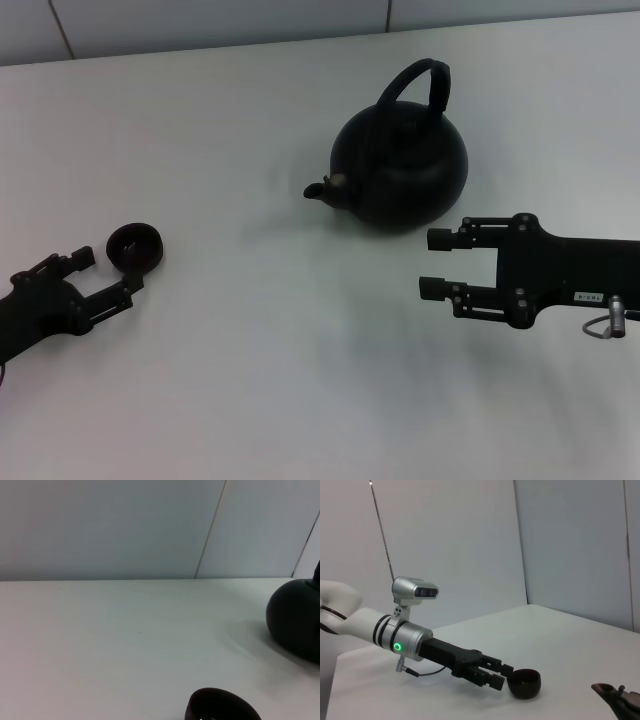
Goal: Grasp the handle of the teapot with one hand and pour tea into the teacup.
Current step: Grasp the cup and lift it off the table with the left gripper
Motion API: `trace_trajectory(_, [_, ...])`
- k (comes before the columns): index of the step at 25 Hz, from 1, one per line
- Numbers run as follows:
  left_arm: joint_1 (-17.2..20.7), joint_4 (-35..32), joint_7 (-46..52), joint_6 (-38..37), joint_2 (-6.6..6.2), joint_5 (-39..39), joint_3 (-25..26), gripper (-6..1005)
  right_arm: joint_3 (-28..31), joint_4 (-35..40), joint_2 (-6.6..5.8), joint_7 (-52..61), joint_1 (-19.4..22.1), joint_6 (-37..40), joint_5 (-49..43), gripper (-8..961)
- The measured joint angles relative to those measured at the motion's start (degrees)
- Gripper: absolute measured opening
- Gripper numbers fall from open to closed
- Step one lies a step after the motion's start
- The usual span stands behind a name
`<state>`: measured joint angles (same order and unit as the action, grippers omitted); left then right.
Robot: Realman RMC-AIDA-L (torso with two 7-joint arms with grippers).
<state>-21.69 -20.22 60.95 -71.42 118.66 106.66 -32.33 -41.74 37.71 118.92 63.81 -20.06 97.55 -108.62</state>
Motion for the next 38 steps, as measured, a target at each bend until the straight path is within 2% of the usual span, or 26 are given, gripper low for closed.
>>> trace_trajectory(38, [-3.7, 3.0, -1.6, 4.4, 0.08, -0.6, -0.7, 777, 1.1, -0.6, 0.09, 0.4, -1.0, 0.0, 0.1, 579])
